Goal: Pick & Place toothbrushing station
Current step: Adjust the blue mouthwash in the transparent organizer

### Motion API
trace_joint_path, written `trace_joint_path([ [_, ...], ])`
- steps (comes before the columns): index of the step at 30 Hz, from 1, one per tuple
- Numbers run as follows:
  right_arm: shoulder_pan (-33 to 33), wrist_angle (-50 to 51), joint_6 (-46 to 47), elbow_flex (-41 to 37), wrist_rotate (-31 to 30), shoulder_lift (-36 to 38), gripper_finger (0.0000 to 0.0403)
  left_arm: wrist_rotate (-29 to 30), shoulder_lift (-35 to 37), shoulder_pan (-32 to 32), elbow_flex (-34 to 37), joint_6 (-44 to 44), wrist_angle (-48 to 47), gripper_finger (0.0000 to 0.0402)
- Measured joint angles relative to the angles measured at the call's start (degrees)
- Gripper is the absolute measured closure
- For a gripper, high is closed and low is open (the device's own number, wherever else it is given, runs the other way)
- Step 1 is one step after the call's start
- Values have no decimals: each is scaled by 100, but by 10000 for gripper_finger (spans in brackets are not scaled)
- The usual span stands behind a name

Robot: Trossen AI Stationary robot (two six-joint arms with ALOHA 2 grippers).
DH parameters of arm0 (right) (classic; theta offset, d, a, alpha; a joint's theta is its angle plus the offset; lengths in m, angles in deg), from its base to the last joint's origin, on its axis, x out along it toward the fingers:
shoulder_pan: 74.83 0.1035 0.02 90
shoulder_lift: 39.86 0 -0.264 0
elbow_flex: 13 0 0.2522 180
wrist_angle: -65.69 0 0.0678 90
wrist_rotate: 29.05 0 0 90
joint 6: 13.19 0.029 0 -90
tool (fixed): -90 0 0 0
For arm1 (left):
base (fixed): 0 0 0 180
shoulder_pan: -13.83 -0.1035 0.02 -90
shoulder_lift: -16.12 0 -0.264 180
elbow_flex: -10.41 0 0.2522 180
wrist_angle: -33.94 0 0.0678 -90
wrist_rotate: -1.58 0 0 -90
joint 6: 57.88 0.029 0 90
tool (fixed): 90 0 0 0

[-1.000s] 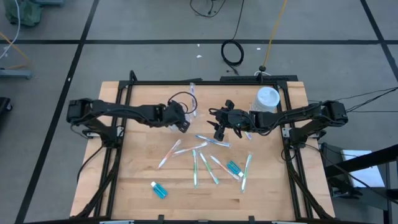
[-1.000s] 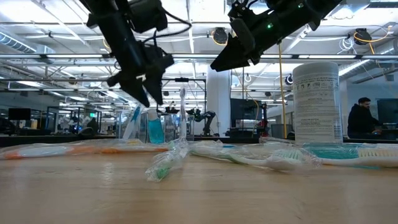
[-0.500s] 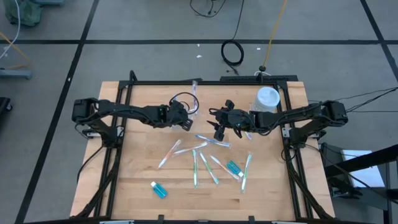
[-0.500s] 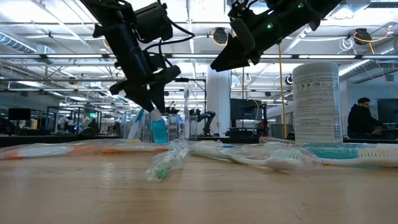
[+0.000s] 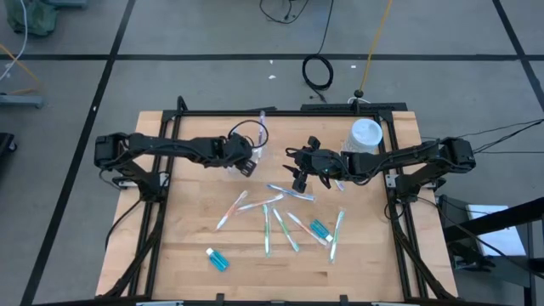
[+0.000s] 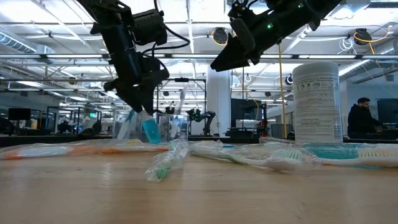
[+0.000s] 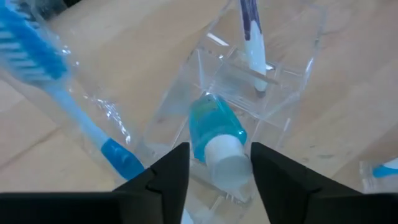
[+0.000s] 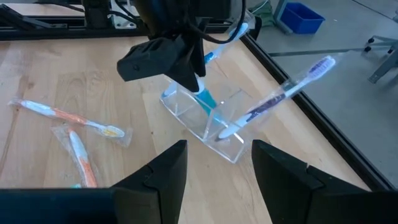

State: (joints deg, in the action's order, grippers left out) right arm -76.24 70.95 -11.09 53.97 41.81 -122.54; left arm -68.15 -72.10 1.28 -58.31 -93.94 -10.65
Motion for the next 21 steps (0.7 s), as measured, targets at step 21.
trace_joint_path([
  [21,0,-1,0,0,1,0,232,-64,9,-108,0,257,-330,275],
])
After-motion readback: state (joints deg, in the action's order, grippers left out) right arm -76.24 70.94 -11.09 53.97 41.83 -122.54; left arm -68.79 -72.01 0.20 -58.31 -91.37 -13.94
